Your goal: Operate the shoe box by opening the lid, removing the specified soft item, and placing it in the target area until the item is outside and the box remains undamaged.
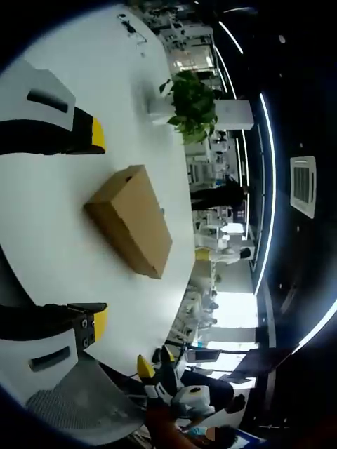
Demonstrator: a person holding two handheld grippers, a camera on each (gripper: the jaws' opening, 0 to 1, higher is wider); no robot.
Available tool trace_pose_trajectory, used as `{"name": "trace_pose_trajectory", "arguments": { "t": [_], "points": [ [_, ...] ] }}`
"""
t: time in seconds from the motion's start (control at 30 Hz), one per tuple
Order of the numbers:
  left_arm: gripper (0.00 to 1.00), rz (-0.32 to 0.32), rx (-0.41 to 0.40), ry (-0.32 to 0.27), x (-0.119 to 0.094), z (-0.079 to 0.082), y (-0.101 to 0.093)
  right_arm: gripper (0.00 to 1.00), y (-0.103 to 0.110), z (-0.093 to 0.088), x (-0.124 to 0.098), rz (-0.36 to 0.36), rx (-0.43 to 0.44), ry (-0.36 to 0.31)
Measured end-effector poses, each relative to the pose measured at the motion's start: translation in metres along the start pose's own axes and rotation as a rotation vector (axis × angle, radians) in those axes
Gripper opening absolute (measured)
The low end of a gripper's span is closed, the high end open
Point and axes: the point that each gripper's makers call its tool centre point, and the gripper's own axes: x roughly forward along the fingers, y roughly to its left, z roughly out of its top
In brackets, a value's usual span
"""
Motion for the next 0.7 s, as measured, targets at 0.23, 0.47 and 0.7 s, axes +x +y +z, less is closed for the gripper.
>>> {"name": "trace_pose_trajectory", "arguments": {
  "t": [0.23,0.47,0.7],
  "points": [
    [0.90,0.000,0.001,0.000,-0.0002,0.0004,-0.0002,0.63,-0.0001,0.0007,0.0001,0.001,-0.001,-0.001],
    [0.90,-0.002,0.002,0.002,-0.0001,0.0001,-0.0005,0.62,0.0000,0.0009,0.0003,0.001,-0.004,-0.002],
    [0.90,-0.002,0.003,0.001,-0.0001,0.0001,-0.0005,0.62,-0.0004,0.0016,0.0003,0.000,-0.008,-0.005]
  ]
}}
